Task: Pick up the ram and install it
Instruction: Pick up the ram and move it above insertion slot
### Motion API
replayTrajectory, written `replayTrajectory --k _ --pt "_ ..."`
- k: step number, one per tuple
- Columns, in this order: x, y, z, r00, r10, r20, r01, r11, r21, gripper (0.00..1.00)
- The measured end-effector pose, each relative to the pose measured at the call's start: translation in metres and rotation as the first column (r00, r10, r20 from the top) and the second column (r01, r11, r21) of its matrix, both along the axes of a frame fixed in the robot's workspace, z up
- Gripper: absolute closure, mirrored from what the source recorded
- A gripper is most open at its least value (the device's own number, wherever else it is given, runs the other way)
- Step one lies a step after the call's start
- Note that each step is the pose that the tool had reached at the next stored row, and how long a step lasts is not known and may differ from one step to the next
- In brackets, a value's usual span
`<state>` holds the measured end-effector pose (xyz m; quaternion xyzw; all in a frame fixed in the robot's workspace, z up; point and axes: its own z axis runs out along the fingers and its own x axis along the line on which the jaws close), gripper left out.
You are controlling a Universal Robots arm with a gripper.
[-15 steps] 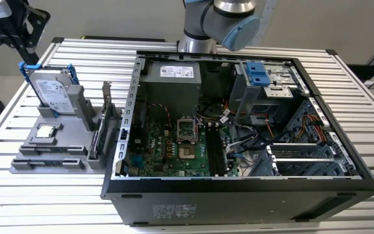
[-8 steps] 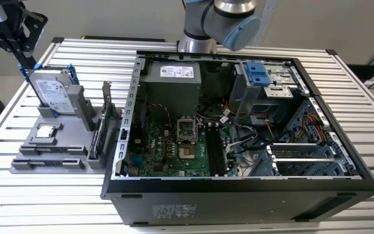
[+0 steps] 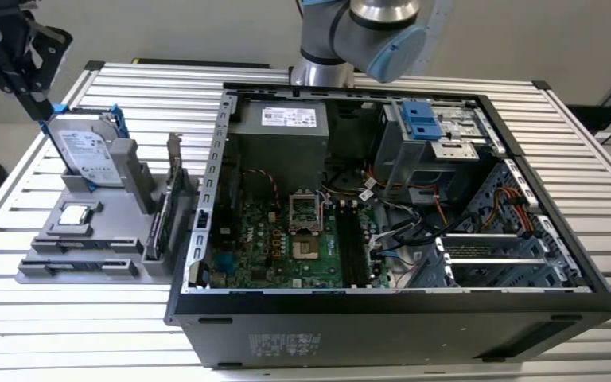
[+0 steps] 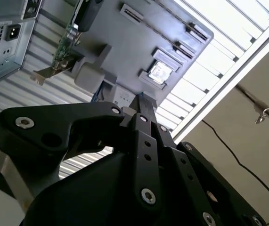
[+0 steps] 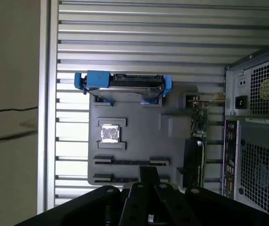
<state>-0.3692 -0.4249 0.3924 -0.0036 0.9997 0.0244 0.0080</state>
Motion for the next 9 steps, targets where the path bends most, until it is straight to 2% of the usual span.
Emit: replayTrajectory --k 9 --pt "0.0001 -0.0142 0.0001 1.0 0.0 -0.0015 0.0 1.0 -0.0001 1.0"
